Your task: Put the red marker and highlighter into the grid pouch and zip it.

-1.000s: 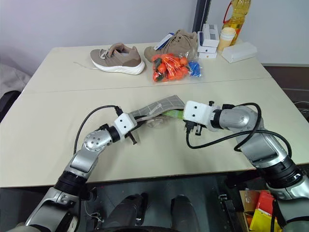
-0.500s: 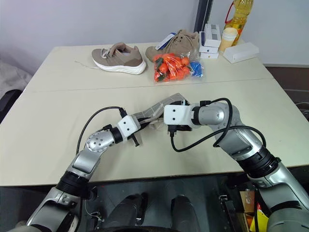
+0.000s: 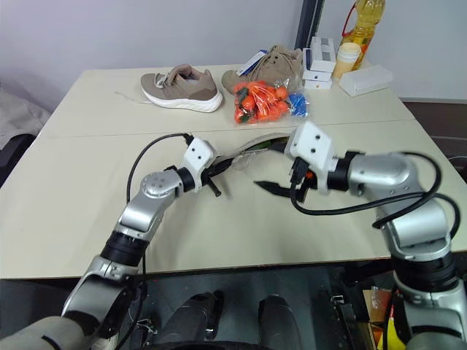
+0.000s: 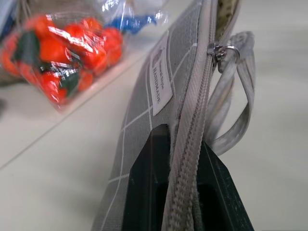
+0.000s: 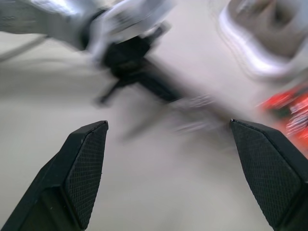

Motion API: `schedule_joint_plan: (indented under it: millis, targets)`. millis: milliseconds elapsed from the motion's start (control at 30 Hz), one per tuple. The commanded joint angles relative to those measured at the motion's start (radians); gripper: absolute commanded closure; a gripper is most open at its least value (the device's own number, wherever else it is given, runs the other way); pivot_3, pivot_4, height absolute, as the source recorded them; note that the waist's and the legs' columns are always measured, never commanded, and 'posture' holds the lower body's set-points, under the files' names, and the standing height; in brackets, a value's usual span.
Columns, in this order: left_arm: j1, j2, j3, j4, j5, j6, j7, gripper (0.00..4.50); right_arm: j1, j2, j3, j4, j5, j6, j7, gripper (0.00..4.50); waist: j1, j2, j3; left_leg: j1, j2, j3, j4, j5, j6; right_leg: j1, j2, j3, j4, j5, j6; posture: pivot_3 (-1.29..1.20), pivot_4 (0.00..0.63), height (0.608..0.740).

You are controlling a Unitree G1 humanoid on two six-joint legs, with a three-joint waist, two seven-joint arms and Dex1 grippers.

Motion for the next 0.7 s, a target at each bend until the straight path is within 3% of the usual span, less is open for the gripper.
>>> schedule_joint_plan:
  millis: [33, 133, 233, 533, 700]
  targets:
    - [-0.055, -0.014, 0.026, -0.043, -0.088, 0.167, -0.035, 4.50, -0.032, 0.111, 0.012, 0.022, -0.022, 0.032, -0.189, 0.31, -0.007, 0.000, 0.000, 0.000, 0.000, 0.000, 0.000, 0.000, 0.000, 0.000, 0.000, 0.000, 0.000, 0.000, 0.000, 0.00, 0.150, 0.740]
    - [-0.073, -0.002, 0.011, -0.086, -0.133, 0.301, -0.072, 4.50, -0.050, 0.233, 0.024, 0.061, -0.050, 0.065, -0.342, 0.31, -0.013, 0.000, 0.000, 0.000, 0.000, -0.001, 0.000, 0.000, -0.001, -0.001, 0.000, 0.000, 0.001, 0.000, 0.000, 0.00, 0.150, 0.740]
    - [-0.069, 0.011, 0.001, -0.121, -0.149, 0.372, -0.077, 4.50, -0.044, 0.275, 0.026, 0.040, -0.017, 0.101, -0.374, 0.31, -0.011, 0.000, 0.000, 0.000, 0.000, -0.001, -0.001, 0.001, -0.001, -0.002, 0.001, 0.001, 0.001, 0.000, 0.000, 0.00, 0.150, 0.740]
    - [-0.060, -0.003, 0.015, -0.146, -0.177, 0.417, -0.038, 4.50, -0.033, 0.274, 0.078, 0.048, -0.010, 0.116, -0.420, 0.31, -0.011, 0.000, 0.000, 0.000, 0.000, -0.001, -0.001, 0.001, -0.001, -0.001, 0.001, 0.001, 0.001, 0.000, 0.000, 0.00, 0.150, 0.740]
    - [-0.062, -0.016, 0.043, -0.129, -0.173, 0.389, 0.006, 4.50, 0.012, 0.222, 0.017, -0.023, 0.070, 0.085, -0.348, 0.31, -0.008, 0.000, 0.000, 0.000, 0.000, -0.001, -0.001, 0.001, -0.001, -0.001, 0.000, 0.001, 0.001, 0.000, 0.000, 0.00, 0.150, 0.740]
